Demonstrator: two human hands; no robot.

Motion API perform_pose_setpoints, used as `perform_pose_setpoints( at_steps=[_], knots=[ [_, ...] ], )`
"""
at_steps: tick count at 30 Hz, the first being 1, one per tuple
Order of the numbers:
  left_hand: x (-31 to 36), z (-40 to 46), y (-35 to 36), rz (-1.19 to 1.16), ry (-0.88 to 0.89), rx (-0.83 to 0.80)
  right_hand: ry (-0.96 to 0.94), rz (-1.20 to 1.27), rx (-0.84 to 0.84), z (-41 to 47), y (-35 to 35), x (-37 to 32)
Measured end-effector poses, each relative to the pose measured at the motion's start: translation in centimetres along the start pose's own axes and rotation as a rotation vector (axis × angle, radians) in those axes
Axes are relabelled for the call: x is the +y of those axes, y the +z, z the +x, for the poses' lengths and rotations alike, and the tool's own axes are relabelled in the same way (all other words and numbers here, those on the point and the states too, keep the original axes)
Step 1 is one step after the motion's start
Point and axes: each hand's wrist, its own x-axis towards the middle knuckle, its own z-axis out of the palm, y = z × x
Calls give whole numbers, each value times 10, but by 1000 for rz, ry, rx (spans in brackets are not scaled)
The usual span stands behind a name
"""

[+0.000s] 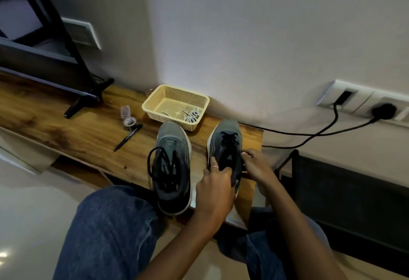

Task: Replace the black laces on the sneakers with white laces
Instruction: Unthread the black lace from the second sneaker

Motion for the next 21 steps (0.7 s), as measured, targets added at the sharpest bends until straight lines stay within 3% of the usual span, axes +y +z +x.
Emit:
perform_pose_setpoints(
  at_steps=[8, 10, 15, 18, 21],
  knots=[
    [-9, 4, -14, 172, 51, -361, 60, -300, -66, 23, 3, 12],
    [-10, 14, -38, 120, 83, -332, -3, -384, -69, 26, -3, 8],
    [-19, 62, -73, 120, 223, -81, -193, -493, -138, 33, -12, -34],
    [-32, 79, -57, 144, 280, -152, -200, -605, -247, 35, -10, -39],
    [-42, 85, -45, 93, 284, -152, -282, -687, -243, 35, -10, -35]
  ],
)
